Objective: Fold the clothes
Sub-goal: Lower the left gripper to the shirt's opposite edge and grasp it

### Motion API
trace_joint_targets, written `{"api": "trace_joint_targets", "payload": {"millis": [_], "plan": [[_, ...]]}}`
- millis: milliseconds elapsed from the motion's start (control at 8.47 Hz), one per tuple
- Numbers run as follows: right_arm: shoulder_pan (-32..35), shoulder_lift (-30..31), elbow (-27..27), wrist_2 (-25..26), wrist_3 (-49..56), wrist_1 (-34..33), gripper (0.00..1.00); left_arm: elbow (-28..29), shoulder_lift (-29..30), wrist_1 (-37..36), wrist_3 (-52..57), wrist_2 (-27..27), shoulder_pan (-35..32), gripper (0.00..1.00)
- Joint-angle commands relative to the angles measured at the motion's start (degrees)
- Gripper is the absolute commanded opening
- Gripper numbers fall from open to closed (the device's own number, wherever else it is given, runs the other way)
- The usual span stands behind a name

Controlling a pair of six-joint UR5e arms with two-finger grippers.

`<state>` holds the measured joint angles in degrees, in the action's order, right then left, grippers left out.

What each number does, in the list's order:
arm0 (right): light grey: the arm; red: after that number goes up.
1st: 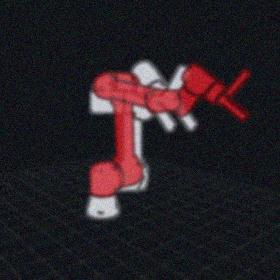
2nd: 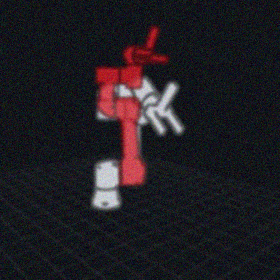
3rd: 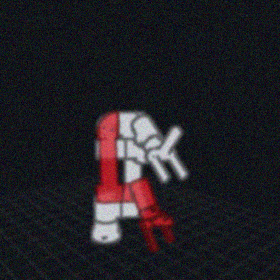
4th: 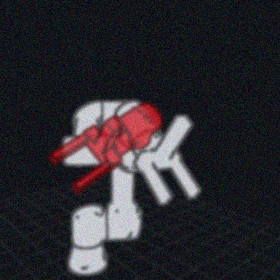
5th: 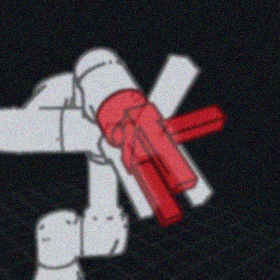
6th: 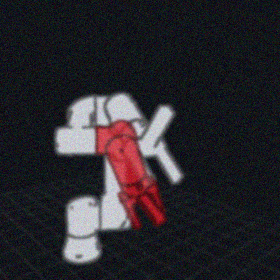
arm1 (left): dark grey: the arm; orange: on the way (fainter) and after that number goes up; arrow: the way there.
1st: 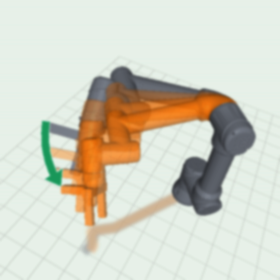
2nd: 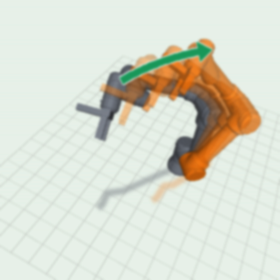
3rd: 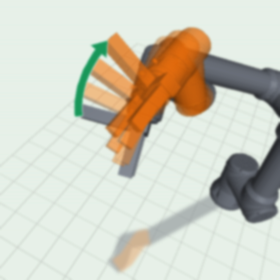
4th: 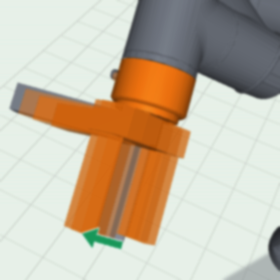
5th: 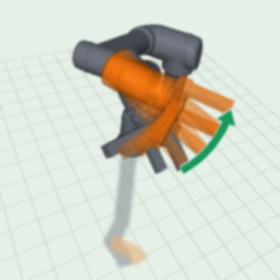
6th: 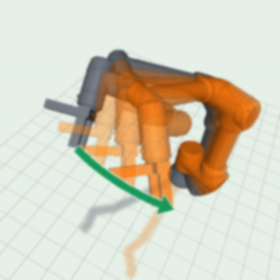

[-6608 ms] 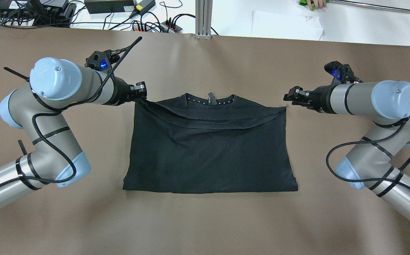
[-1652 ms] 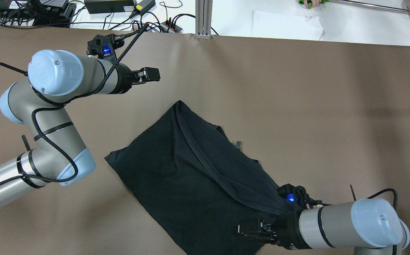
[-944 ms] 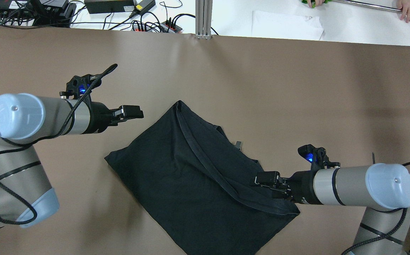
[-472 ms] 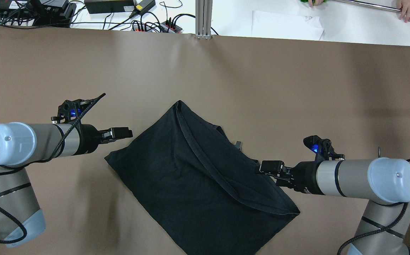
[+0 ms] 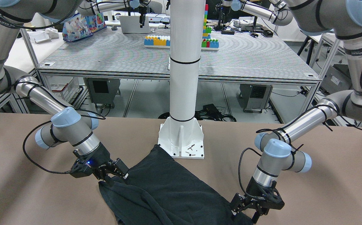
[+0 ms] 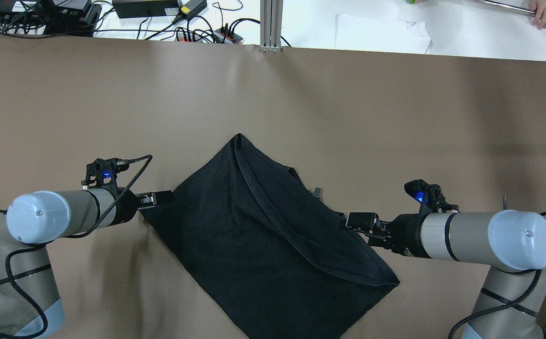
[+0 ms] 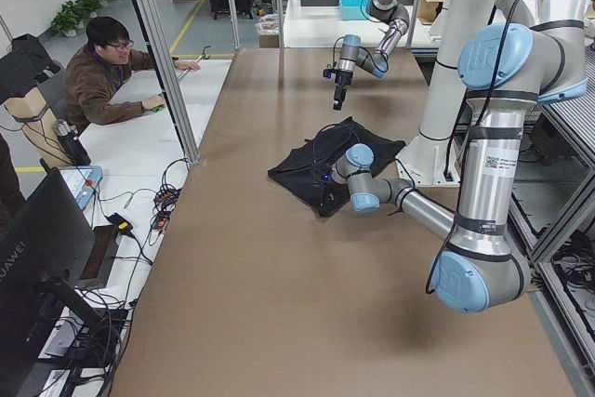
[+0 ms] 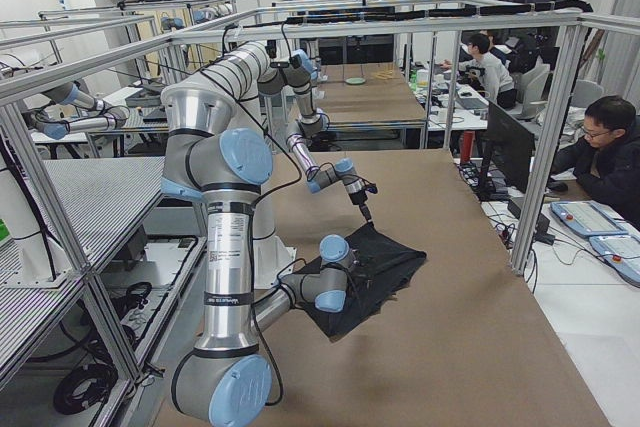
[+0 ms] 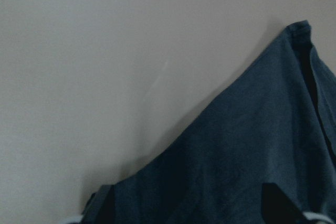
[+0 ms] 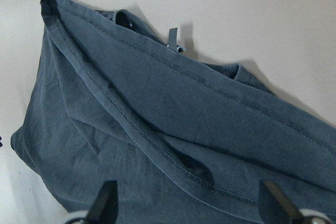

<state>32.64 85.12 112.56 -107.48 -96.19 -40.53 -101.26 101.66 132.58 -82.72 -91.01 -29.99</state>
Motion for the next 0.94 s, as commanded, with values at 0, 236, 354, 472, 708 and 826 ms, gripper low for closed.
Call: {"api": "trace_joint_targets", "payload": {"millis": [0,236,354,472,708,826], "plan": [[-0.12,0.22,-0.06,0.78,-0.05,0.02,0.94,0.54,-0.23,0.05,-0.07,2.68,1.87,1.0],[-0.03,0.4,0.02,0.78,-0.05,0.02,0.94,-0.08,-0.58,0.22,-0.07,2.25,1.96,1.0],[-0.03,0.4,0.02,0.78,-0.14,0.02,0.94,-0.08,-0.76,0.22,0.02,2.16,1.78,1.0],[-0.03,0.49,0.11,0.86,-0.23,0.02,0.94,0.09,-1.55,0.14,0.02,2.85,1.95,1.0],[-0.03,0.58,0.11,0.86,-0.32,0.02,0.94,-0.26,-3.22,1.53,0.02,2.86,1.78,1.0],[-0.03,0.58,0.11,0.86,-0.32,0.02,0.94,0.0,-3.14,1.63,0.02,2.95,2.04,1.0]]}}
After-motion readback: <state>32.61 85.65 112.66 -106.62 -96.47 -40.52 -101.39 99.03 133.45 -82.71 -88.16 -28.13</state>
